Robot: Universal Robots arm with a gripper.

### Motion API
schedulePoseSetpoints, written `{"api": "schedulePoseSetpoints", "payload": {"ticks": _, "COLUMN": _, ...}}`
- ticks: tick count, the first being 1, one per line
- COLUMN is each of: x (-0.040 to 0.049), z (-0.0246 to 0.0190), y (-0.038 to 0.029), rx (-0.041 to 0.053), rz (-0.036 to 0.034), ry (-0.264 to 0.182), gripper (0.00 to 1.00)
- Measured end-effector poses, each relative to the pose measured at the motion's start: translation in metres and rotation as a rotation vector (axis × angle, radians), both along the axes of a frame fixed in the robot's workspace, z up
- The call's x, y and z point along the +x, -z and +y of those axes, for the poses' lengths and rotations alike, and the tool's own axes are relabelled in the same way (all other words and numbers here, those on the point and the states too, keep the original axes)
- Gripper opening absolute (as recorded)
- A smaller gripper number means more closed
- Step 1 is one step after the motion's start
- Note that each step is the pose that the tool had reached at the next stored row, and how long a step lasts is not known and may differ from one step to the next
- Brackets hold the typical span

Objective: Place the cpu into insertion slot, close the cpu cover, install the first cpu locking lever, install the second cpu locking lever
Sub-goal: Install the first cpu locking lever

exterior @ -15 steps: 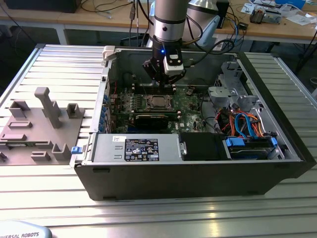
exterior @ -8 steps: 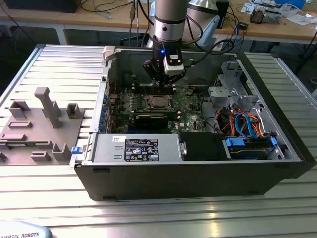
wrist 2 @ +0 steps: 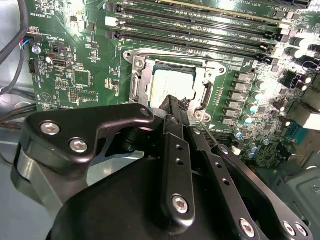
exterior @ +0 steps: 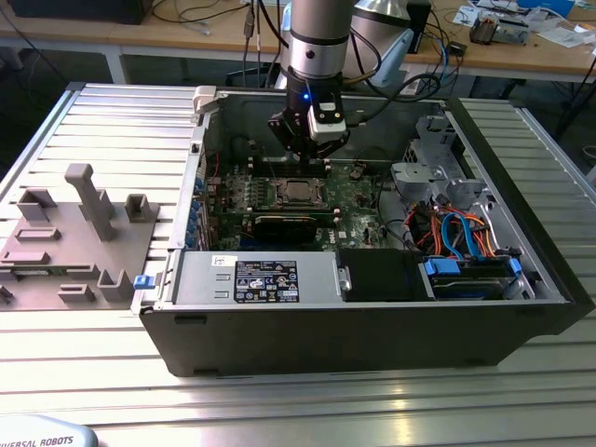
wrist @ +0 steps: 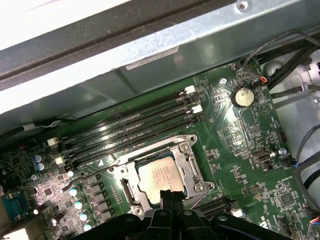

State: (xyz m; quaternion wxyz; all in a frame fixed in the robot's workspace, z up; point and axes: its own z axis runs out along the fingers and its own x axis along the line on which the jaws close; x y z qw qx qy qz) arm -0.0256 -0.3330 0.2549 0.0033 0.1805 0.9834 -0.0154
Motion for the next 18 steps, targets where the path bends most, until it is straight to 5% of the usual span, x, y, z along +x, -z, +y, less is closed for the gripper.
{"api": "schedulePoseSetpoints", "payload": {"ticks": 18, "x": 0.0000, "z": 0.0000, "y": 0.0003, "rx": -0.0001, "rz": -0.0001, "ry": -0.012, "gripper": 0.11}}
